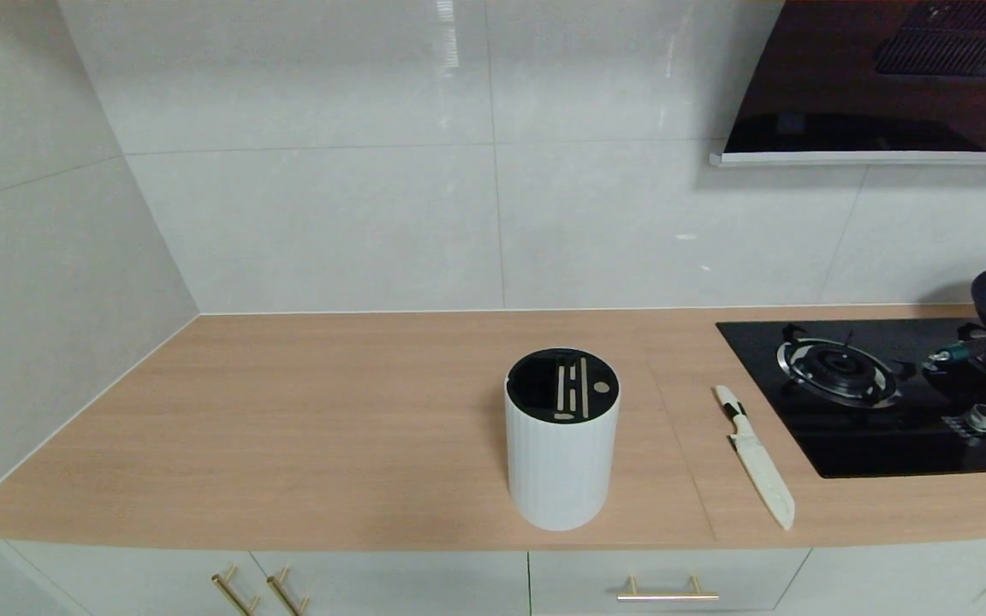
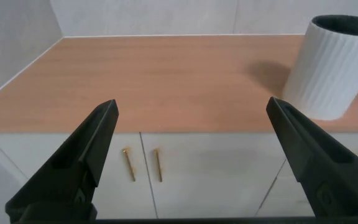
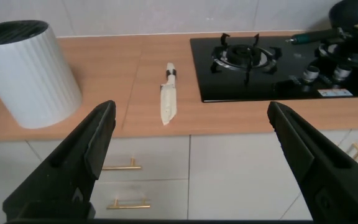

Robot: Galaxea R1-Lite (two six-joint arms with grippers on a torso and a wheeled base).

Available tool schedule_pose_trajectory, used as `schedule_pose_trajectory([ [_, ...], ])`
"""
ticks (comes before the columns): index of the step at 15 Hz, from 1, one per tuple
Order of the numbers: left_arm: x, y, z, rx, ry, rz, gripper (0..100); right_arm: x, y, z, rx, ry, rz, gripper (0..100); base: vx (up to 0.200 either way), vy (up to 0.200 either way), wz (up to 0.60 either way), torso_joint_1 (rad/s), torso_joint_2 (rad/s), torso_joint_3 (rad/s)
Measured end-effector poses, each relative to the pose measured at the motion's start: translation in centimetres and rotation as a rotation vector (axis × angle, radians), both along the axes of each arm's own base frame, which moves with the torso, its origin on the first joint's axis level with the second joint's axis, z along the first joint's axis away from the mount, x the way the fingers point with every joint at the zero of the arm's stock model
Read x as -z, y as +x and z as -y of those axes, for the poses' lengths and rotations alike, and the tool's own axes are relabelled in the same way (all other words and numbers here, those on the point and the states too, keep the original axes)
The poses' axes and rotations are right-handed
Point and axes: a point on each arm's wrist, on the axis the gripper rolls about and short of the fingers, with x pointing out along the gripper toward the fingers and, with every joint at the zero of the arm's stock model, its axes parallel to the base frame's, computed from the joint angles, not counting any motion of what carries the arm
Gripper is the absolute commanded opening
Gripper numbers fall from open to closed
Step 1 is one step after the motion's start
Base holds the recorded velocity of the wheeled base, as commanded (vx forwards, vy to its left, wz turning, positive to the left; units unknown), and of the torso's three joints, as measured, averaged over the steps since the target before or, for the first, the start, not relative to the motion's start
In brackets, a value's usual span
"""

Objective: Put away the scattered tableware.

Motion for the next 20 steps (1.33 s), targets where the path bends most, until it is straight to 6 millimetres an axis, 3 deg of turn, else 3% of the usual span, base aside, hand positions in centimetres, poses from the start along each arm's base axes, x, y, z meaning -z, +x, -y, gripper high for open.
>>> schedule_pose_trajectory([
  [11,0.0,0.0,0.0,-0.002,-0.003,0.000,100,-0.2,0.0,0.0,-0.003,-0.021,-0.001,100,0.000,0.000,0.00,0.000,0.00,0.000],
  [14,0.0,0.0,0.0,-0.003,-0.003,-0.001,100,-3.5,-0.1,0.0,-0.028,-0.013,0.016,100,0.000,0.000,0.00,0.000,0.00,0.000],
  [16,0.0,0.0,0.0,-0.003,-0.003,-0.001,100,-6.4,1.2,-0.1,-0.051,-0.009,-0.041,100,0.000,0.000,0.00,0.000,0.00,0.000],
  [18,0.0,0.0,0.0,-0.003,-0.003,-0.001,100,-9.6,4.0,-0.2,-0.072,-0.006,-0.144,100,0.000,0.000,0.00,0.000,0.00,0.000],
  [20,0.0,0.0,0.0,-0.004,-0.003,0.000,100,-12.3,8.2,-0.3,-0.089,-0.002,-0.261,100,0.000,0.000,0.00,0.000,0.00,0.000],
])
